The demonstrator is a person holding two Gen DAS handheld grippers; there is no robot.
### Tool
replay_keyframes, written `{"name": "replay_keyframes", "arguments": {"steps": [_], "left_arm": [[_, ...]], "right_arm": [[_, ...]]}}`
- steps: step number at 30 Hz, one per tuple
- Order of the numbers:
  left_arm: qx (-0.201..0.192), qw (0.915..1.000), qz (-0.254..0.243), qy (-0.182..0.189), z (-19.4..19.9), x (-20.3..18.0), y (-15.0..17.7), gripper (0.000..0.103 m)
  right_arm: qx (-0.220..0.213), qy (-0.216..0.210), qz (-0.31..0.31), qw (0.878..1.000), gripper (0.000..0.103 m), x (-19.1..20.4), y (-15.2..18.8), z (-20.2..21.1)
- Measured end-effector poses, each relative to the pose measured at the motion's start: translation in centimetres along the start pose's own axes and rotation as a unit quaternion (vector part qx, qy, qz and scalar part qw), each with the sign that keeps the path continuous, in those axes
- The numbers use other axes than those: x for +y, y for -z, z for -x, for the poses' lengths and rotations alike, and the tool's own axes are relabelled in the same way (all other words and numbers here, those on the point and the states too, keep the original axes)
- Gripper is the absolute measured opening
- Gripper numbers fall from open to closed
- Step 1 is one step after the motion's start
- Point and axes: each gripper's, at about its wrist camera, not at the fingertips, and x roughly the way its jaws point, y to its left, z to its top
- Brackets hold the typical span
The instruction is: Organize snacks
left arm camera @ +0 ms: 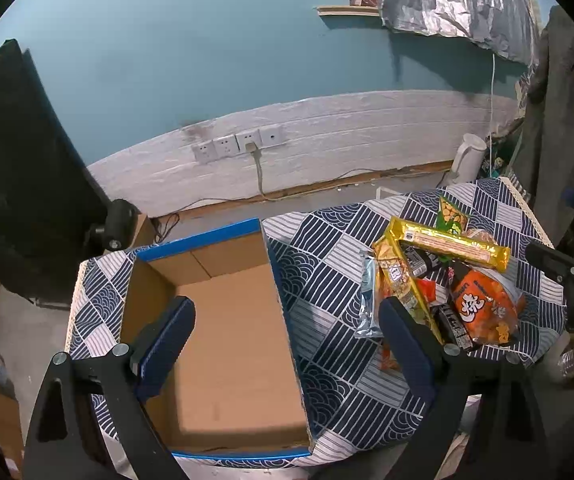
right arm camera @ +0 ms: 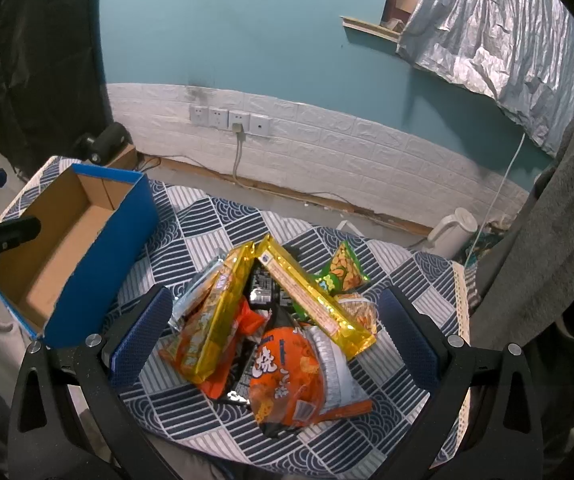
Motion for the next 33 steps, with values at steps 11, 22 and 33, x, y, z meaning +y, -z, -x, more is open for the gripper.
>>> {"name": "replay_keyframes", "arguments": {"steps": [11,22,33], "left_arm": [[0.002,1.0,-0.003,0.004,0.0,-0.1,0.3,0.094],[0.014,0.9998,0.004,0.013,-0.6,0.1,0.5,0.094],[0.018,0.9997,0.002,0.014,-0.8,0.0,0.6,0.094]], "right_arm": [[0.001,0.003,0.001,1.0,0.101,0.0,-0.1,0.0],[0.002,0.007,0.0,1.0,0.101,-0.2,-0.3,0.4],[0.004,0.008,0.0,1.0,0.101,-0.3,-0.2,0.3]]}}
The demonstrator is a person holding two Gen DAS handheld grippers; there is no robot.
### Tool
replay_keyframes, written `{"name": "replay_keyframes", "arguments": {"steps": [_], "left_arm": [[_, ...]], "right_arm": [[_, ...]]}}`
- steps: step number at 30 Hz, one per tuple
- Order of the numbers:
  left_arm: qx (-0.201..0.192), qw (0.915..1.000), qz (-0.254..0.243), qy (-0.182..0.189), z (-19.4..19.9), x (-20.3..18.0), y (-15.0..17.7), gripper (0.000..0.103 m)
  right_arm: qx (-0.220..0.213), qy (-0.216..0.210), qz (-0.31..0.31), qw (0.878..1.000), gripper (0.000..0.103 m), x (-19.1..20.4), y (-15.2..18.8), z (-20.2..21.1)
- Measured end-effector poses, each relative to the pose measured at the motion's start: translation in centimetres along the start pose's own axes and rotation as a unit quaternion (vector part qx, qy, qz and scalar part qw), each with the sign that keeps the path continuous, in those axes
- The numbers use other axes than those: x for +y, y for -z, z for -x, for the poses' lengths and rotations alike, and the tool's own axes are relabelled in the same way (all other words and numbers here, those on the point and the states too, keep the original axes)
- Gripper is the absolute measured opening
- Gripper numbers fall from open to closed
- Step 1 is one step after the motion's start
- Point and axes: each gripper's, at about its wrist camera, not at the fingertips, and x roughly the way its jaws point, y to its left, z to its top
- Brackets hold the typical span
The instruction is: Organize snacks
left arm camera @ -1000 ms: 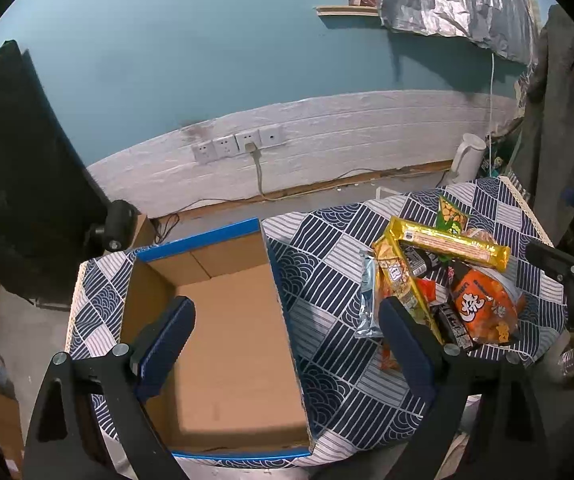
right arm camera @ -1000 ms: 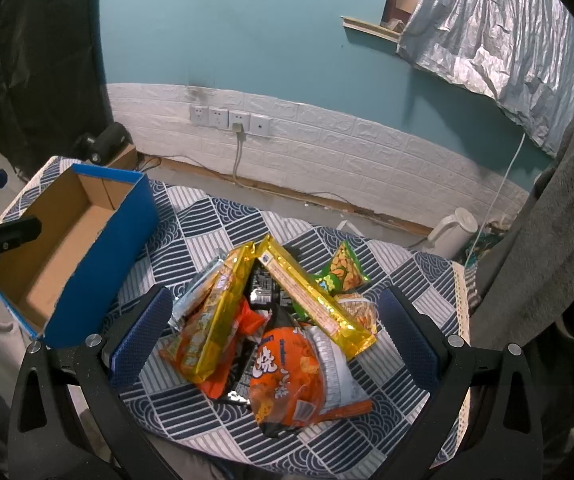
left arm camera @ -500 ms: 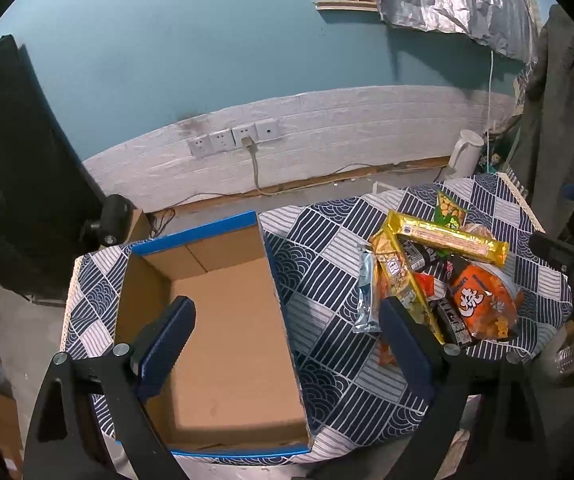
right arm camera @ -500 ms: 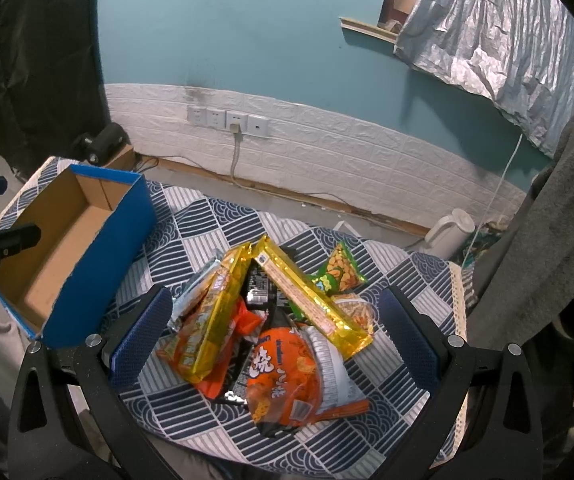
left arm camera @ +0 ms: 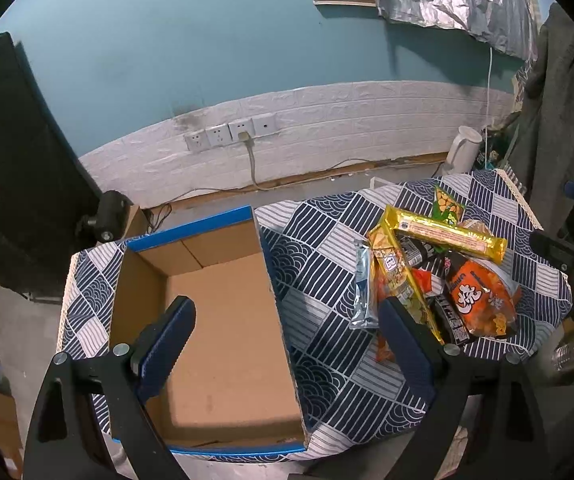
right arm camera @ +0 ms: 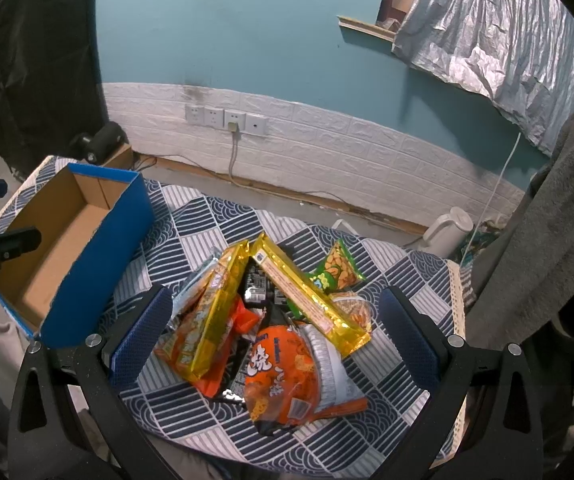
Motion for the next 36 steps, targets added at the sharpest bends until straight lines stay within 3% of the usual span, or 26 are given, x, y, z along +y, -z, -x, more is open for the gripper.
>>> {"name": "replay_keyframes", "arguments": {"steps": [24,31,36], "left_arm": [[0.005,1.0,-0.004,0.0,-0.2,-0.2,0.1,0.094],[0.013,0.9999,-0.009,-0.004,-1.3,-0.9,0.1,0.094],[0.037,0.9991,-0.022,-0.001,-3.3,-2.3,0.1,0.094]], "right_arm": [[0.004,0.002,0.0,1.0,0.101,-0.3,0.3,-0.2],[0.021,-0.001,-0.002,1.0,0.101,-0.4,0.4,-1.1],[0.056,-0.005,-0.006,0.998,0.101,-1.0,0.5,-2.9]]}}
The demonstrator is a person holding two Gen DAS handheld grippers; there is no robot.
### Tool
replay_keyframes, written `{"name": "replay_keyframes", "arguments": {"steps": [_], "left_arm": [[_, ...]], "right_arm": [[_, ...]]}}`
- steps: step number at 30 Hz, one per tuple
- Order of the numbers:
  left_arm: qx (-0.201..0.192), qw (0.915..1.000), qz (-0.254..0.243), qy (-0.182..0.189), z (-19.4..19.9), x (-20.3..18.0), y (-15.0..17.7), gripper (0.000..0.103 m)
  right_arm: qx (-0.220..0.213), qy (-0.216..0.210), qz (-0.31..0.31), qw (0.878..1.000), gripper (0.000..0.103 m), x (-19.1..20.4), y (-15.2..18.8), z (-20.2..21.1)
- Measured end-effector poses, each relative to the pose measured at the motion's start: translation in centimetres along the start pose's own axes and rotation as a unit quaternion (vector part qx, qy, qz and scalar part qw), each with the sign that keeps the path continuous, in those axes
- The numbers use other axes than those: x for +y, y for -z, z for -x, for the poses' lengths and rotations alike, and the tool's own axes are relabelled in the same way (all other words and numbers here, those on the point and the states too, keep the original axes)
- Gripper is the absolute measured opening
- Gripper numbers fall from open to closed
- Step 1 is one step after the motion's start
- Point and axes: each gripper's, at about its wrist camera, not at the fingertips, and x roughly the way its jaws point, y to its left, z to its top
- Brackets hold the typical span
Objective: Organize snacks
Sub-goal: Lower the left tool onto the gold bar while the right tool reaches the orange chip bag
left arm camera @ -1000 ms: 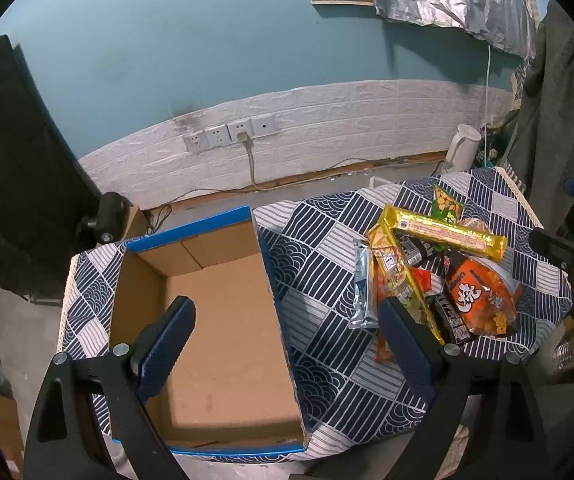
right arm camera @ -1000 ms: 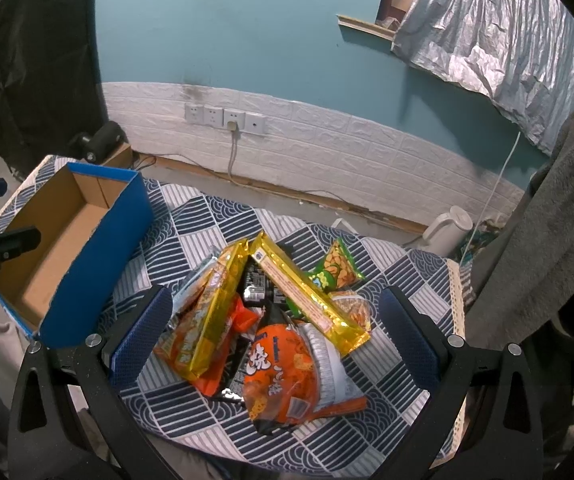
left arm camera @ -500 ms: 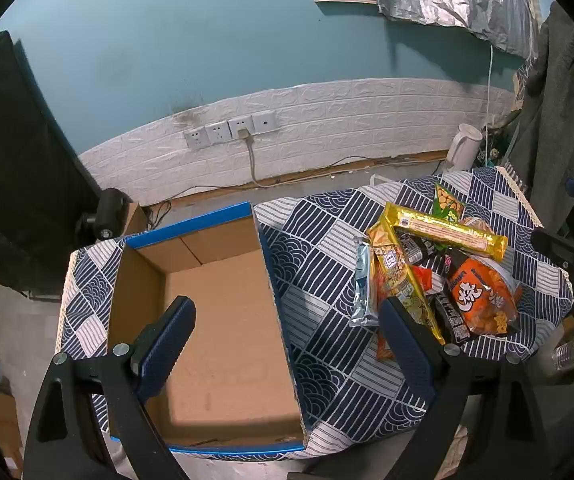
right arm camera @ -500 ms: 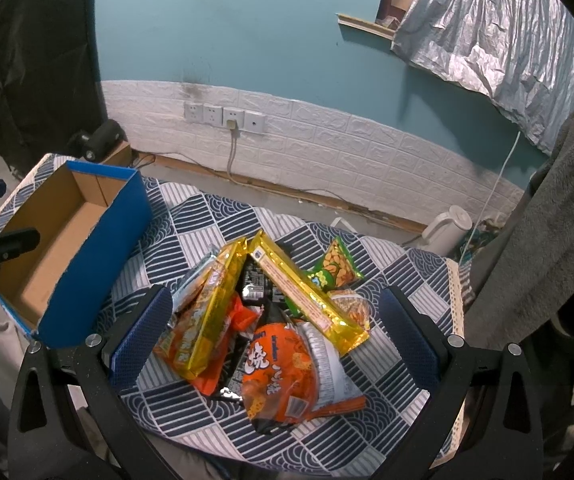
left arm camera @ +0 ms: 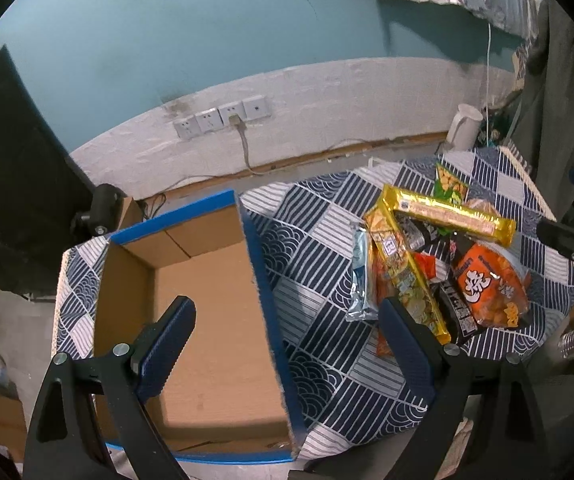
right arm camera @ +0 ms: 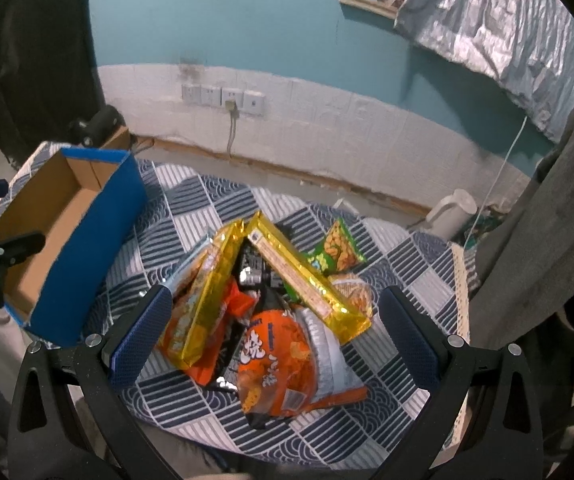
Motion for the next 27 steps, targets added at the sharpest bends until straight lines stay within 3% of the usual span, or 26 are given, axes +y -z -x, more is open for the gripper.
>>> {"name": "replay_keyframes", "arguments": {"steps": [4,15,27], "left_arm": [[0.031,0.9993,-0.002,0.022,-2.0,-1.1,-0.2,0.094],[0.098,0.9937,-0.038,0.039,-7.2,-5.0,0.1,0.094],[0.111,0.9914,-0.06,0.034,-10.2,-6.8,0.3,0.094]], "right_arm": [[0.029,-0.002,-0.017,0.999,0.101,-0.8,0.2,-1.9],[0.128,0.0,-0.025,0.992,0.101,-1.6,3.2,-9.1],[0.177,-0.006,-0.018,0.984,0.101,-1.6,5.1,-12.6]]}}
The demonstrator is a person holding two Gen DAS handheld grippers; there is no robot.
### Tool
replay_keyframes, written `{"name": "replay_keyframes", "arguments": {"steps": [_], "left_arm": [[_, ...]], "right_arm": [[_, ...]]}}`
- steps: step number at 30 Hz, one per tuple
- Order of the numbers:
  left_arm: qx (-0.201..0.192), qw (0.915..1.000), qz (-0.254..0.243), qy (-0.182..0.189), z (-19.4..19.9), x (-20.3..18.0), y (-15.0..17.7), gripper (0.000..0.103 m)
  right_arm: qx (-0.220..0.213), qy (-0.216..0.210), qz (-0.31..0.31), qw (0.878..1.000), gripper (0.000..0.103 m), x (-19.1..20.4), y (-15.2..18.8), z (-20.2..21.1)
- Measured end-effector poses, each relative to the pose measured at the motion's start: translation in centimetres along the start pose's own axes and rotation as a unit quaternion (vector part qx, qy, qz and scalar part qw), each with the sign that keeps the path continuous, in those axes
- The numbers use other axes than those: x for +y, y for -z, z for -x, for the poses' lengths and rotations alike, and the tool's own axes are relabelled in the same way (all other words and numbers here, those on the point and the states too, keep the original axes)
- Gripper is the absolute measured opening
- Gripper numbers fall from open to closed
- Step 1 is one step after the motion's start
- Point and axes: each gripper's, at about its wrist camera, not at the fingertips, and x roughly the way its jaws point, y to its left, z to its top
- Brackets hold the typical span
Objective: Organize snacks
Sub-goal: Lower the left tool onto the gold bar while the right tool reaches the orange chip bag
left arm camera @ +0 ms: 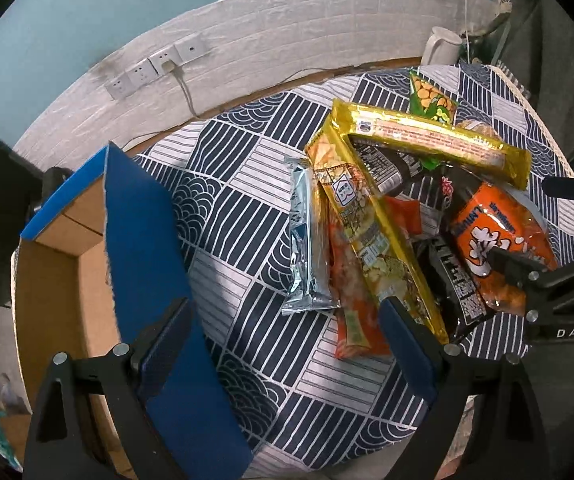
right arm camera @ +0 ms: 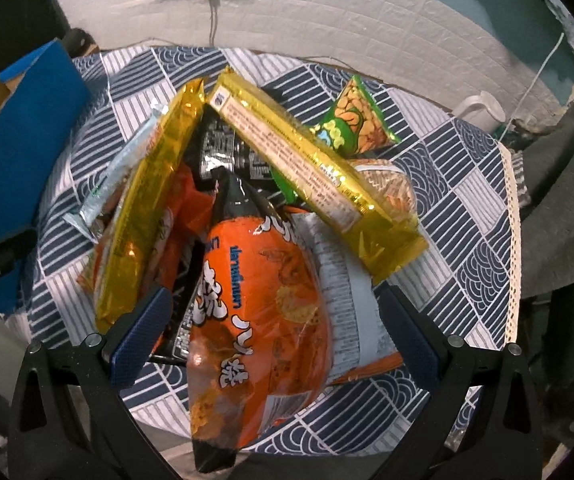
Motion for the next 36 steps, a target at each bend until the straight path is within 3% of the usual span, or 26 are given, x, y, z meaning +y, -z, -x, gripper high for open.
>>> {"name": "replay_keyframes", "arguments": {"steps": [8,13,24,27,34,36], "left_arm": [[0.03,0.9995,0.001,0.008,-2.1,-0.5,-0.5,0.094],[0.032,0.9995,-0.005,0.005,-2.6,-1.2,-1.5,0.094],[0.03,0.9995,0.009,0.01,-4.2,-2.7,-4.8,0.094],[0.036,0.9993,0.008,0.005,-4.9,-3.1,-5.5,0.094],[0.055,0.9983,0.004,0.016,-6.7,-3.9,-6.1,0.094],[0.054,0.9983,0.001,0.019,-6.9,-4.0,-6.0,0.087]], "right_arm": [[0.017,-0.006,0.0,1.0,0.101,-0.6,0.2,-2.5],[0.021,-0.053,-0.006,0.998,0.078,-0.7,0.9,-2.7],[-0.011,-0.084,-0.02,0.996,0.061,-2.8,1.1,-0.9],[-0.025,-0.088,-0.021,0.996,0.05,-3.0,1.1,-0.5],[-0.03,-0.094,-0.016,0.995,0.048,-3.0,0.4,-0.6],[-0.029,-0.098,-0.014,0.995,0.048,-3.0,0.3,-0.7]]}}
